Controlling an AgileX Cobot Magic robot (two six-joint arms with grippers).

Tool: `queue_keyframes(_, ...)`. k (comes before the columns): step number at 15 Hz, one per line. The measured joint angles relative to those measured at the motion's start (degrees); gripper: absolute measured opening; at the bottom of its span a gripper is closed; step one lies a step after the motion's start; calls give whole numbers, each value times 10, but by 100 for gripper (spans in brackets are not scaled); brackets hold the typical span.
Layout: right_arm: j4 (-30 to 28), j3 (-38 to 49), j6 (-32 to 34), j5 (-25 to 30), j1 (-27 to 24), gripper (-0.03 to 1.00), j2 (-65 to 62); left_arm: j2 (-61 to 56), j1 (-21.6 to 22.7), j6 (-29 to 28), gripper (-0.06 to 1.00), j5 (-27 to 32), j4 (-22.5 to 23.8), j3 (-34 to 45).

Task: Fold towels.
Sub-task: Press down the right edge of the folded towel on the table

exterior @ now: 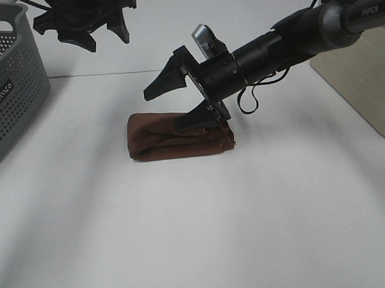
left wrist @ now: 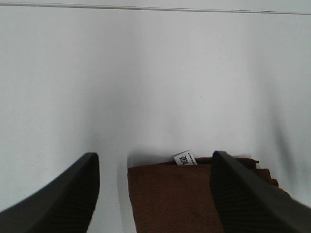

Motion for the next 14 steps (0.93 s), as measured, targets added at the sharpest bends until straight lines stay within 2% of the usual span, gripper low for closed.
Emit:
queue_keyframes(8, -126, 2, 64, 7, -22, 88, -5, 0, 0, 0, 63, 2, 1, 0)
queue_keyframes(11, -227, 2, 122, -7, -22, 88, -40, 0, 0, 7, 63, 24, 4, 0)
queue_keyframes(14, -331, 2, 174, -8, -22, 88, -98, -3, 0, 37, 63, 86, 14, -3)
